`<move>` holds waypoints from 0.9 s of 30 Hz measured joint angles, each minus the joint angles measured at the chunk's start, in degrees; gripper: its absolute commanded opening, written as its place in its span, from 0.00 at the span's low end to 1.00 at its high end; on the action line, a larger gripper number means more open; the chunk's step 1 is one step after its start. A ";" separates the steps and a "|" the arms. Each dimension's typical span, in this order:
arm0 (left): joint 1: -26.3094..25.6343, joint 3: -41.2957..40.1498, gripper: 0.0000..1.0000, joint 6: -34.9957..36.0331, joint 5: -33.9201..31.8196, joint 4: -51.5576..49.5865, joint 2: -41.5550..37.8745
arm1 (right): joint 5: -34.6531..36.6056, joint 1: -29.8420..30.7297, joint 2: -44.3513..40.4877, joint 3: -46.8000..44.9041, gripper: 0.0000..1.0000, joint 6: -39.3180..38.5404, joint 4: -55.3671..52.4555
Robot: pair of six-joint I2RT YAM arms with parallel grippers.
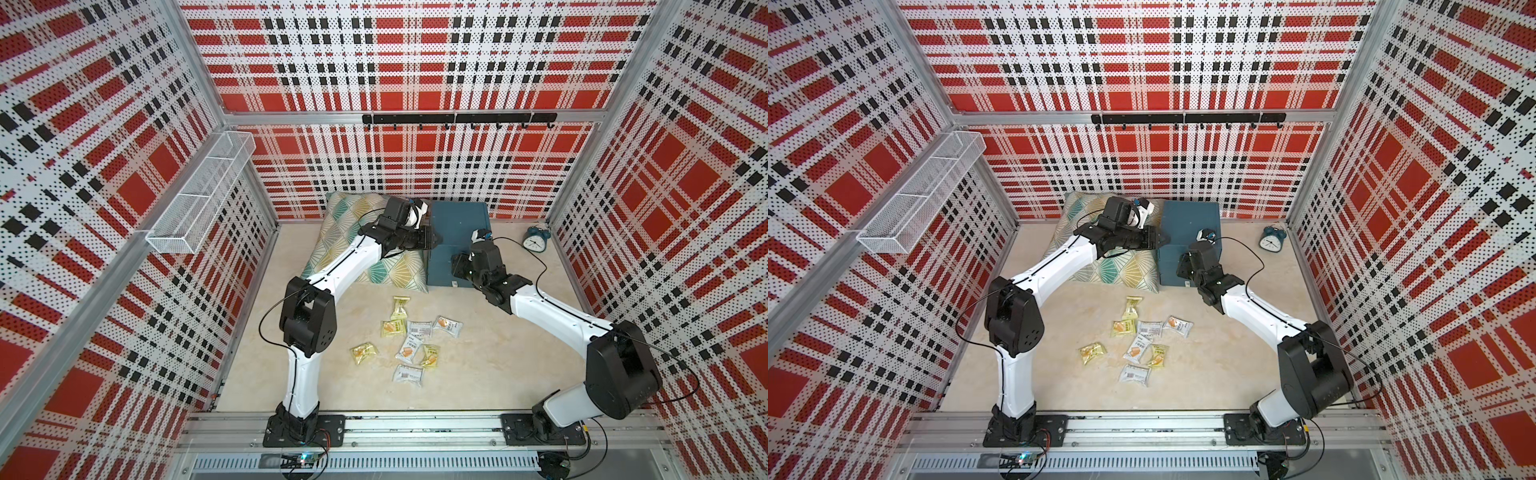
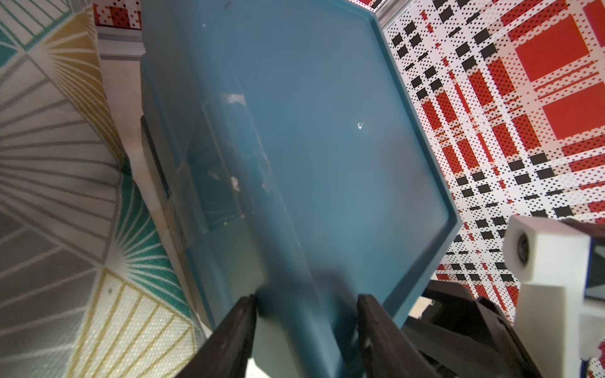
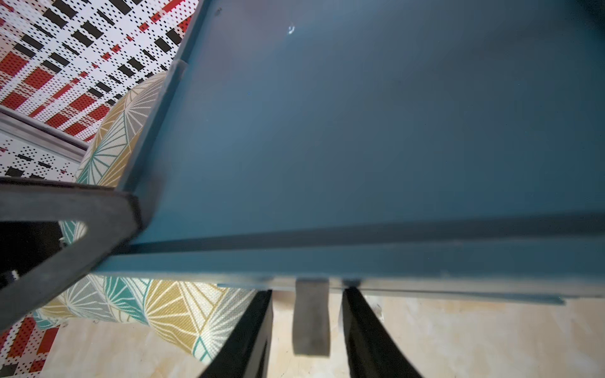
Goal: Place the cookies into the drawer by color
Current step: Close the drawer in the storage box.
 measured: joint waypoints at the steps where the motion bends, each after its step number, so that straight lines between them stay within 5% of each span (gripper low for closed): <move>1: -0.15 -0.26 0.58 0.09 -0.24 0.00 -0.39 | -0.31 0.00 -0.63 -0.59 0.47 0.02 0.44; 12: -0.70 -1.68 0.79 0.35 -2.29 0.46 -2.27 | -4.24 -1.55 -10.47 -13.81 0.64 3.87 4.31; 27: -4.42 -1.92 0.78 0.37 -1.79 0.57 -2.27 | -13.49 -8.37 -3.96 -18.45 0.48 10.64 16.39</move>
